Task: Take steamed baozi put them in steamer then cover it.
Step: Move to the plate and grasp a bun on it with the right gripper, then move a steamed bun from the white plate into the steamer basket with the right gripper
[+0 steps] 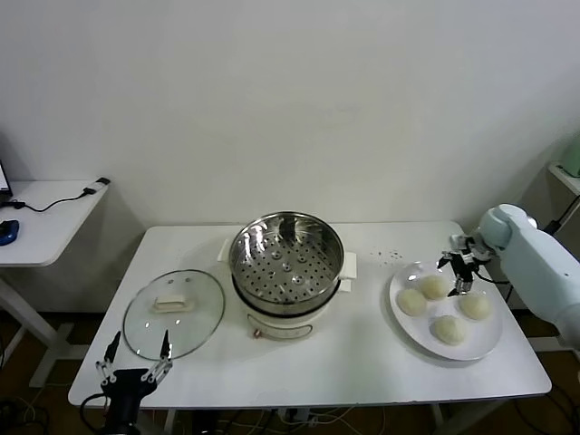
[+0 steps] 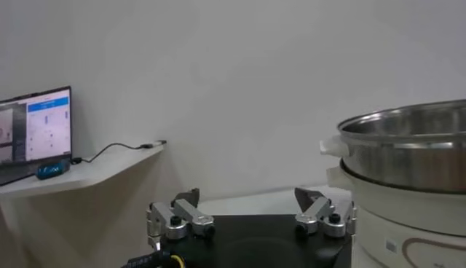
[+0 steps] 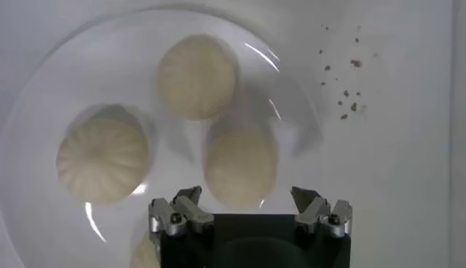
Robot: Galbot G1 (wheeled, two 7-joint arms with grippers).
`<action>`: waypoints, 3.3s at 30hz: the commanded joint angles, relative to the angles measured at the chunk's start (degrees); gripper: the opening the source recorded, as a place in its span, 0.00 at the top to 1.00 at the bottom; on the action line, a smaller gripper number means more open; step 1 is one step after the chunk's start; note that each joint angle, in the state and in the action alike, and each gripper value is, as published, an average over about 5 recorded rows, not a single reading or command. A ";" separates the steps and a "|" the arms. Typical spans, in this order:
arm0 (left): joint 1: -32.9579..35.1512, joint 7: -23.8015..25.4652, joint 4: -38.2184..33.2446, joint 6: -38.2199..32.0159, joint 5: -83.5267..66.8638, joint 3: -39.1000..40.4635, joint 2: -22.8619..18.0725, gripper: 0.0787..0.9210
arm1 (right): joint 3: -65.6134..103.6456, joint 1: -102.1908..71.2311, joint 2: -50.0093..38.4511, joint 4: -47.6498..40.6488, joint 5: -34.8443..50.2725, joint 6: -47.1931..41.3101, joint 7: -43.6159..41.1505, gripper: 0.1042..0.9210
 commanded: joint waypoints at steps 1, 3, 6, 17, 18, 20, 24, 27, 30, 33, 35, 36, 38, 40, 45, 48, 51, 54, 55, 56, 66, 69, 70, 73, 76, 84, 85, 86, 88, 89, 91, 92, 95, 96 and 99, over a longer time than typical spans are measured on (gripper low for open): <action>-0.22 0.13 0.17 0.29 -0.22 -0.09 -0.01 0.12 | -1.86 2.57 4.64 -6.74 -2.76 0.96 -0.97 0.12; -0.43 0.11 0.33 0.33 -0.17 -0.19 0.03 0.12 | -1.73 2.54 4.97 -7.11 -2.74 0.95 -1.08 0.12; -0.64 0.08 0.58 0.34 -0.15 -0.36 0.13 0.12 | -1.69 2.67 5.33 -7.68 -2.83 1.00 -1.49 0.12; -0.77 -0.06 0.92 0.20 -0.03 -0.52 0.15 0.12 | -1.46 2.91 5.61 -8.37 -2.94 1.30 -2.80 0.22; -0.76 -0.08 0.92 0.18 -0.01 -0.51 0.13 0.12 | -1.42 2.92 5.63 -8.39 -2.97 1.36 -2.85 0.23; -0.68 -0.11 0.87 0.16 0.02 -0.50 0.12 0.12 | -1.12 2.95 5.72 -8.46 -2.99 1.54 -2.89 0.25; -0.44 -0.13 0.74 0.08 0.05 -0.48 0.14 0.12 | -0.86 3.27 5.64 -8.07 -2.76 1.94 -3.06 0.27; -0.29 -0.15 0.57 0.08 0.06 -0.52 0.13 0.12 | -2.38 4.66 4.76 -6.66 -1.42 2.74 -3.62 0.28; -0.16 -0.16 0.41 0.07 0.05 -0.59 0.09 0.12 | -6.74 8.05 3.34 -3.95 2.58 4.12 -4.75 0.28; 0.08 -0.18 0.24 0.02 0.05 -0.65 0.08 0.12 | -14.01 14.01 2.25 -0.41 7.64 5.72 -6.33 0.28; 0.36 -0.18 0.05 -0.02 0.04 -0.65 0.10 0.12 | -18.33 18.00 2.26 1.32 10.21 6.61 -7.17 0.28; 0.51 -0.18 -0.05 -0.05 0.04 -0.65 0.09 0.12 | -20.30 20.04 2.46 1.99 11.56 7.09 -7.54 0.28; 0.78 -0.19 -0.23 -0.08 0.03 -0.62 0.05 0.12 | -24.58 24.19 3.60 2.82 14.72 8.04 -7.98 0.28; 0.98 -0.21 -0.36 -0.11 0.02 -0.61 -0.01 0.12 | -27.97 28.05 5.38 3.08 17.61 9.42 -8.45 0.28; 1.26 -0.24 -0.64 -0.07 0.00 -0.62 -0.06 0.12 | -33.76 37.32 13.29 2.50 24.16 14.13 -9.27 0.28; 1.30 -0.25 -0.76 0.00 0.00 -0.65 -0.12 0.12 | -35.58 40.38 17.81 4.18 24.94 17.64 -9.19 0.28; 1.39 -0.28 -0.78 0.04 -0.01 -0.70 -0.14 0.12 | -36.57 41.29 21.08 8.29 21.72 21.26 -8.20 0.28; 1.46 -0.40 -0.63 -0.15 0.22 -0.79 -0.18 0.12 | -36.96 40.34 24.04 12.03 15.90 24.77 -6.08 0.28; 1.47 -0.46 -0.54 -0.31 0.46 -0.83 -0.21 0.12 | -36.79 39.64 25.00 12.68 13.60 26.18 -5.23 0.28; 1.51 -0.53 -0.46 -0.45 0.65 -0.85 -0.24 0.12 | -36.57 38.85 26.06 13.11 11.42 27.42 -4.29 0.28; 1.84 -0.82 -0.07 -0.33 -0.10 -1.15 -0.37 0.12 | -31.97 28.35 35.14 9.69 -6.46 35.31 2.58 0.28; 1.68 -0.91 0.18 -0.26 -0.30 -1.22 -0.46 0.12 | -30.29 25.53 37.09 7.88 -11.28 36.25 3.59 0.28; 1.65 -0.93 0.18 -0.21 -0.39 -1.21 -0.48 0.12 | -29.90 24.69 37.54 7.47 -12.43 36.38 3.72 0.28; 1.48 -1.03 0.30 -0.04 -0.54 -1.18 -0.53 0.12 | -29.58 22.77 38.07 7.00 -13.96 36.59 3.91 0.28; 1.30 -1.16 0.52 0.02 -0.56 -1.20 -0.59 0.12 | -29.74 21.43 37.68 7.08 -14.71 36.99 4.04 0.28; 1.46 -1.29 1.07 -0.16 -0.64 -1.12 -0.59 0.12 | -29.89 19.48 36.23 6.97 -15.36 37.27 4.24 0.28; 1.43 -1.30 1.14 -0.16 -0.64 -1.10 -0.60 0.12 | -29.88 19.27 36.18 6.89 -15.38 37.25 4.23 0.28; 1.40 -1.30 1.20 -0.15 -0.64 -1.08 -0.60 0.12 | -29.87 19.10 36.15 6.81 -15.42 37.24 4.24 0.28; 1.34 -1.31 1.25 -0.12 -0.64 -1.06 -0.61 0.12 | -29.73 18.81 36.26 6.52 -15.65 37.26 4.25 0.28; 1.32 -1.31 1.28 -0.11 -0.63 -1.05 -0.61 0.12 | -29.64 18.71 36.33 6.38 -15.75 37.28 4.26 0.28; 1.29 -1.32 1.36 -0.10 -0.60 -1.02 -0.60 0.12 | -29.45 18.56 36.52 5.97 -15.89 37.25 4.38 0.28; 1.29 -1.32 1.41 -0.10 -0.58 -0.99 -0.60 0.12 | -29.39 18.52 36.59 5.80 -15.88 37.18 4.50 0.27; 1.33 -1.33 1.51 -0.10 -0.51 -0.91 -0.64 0.12 | -29.13 18.72 36.69 5.45 -15.62 37.11 4.71 0.24; 1.34 -1.34 1.53 -0.10 -0.48 -0.89 -0.66 0.12 | -29.05 18.96 36.61 5.61 -15.50 37.16 4.59 0.21; 1.31 -1.36 1.57 -0.09 -0.41 -0.89 -0.67 0.12 | -29.18 20.09 35.63 7.16 -14.14 37.31 3.31 0.14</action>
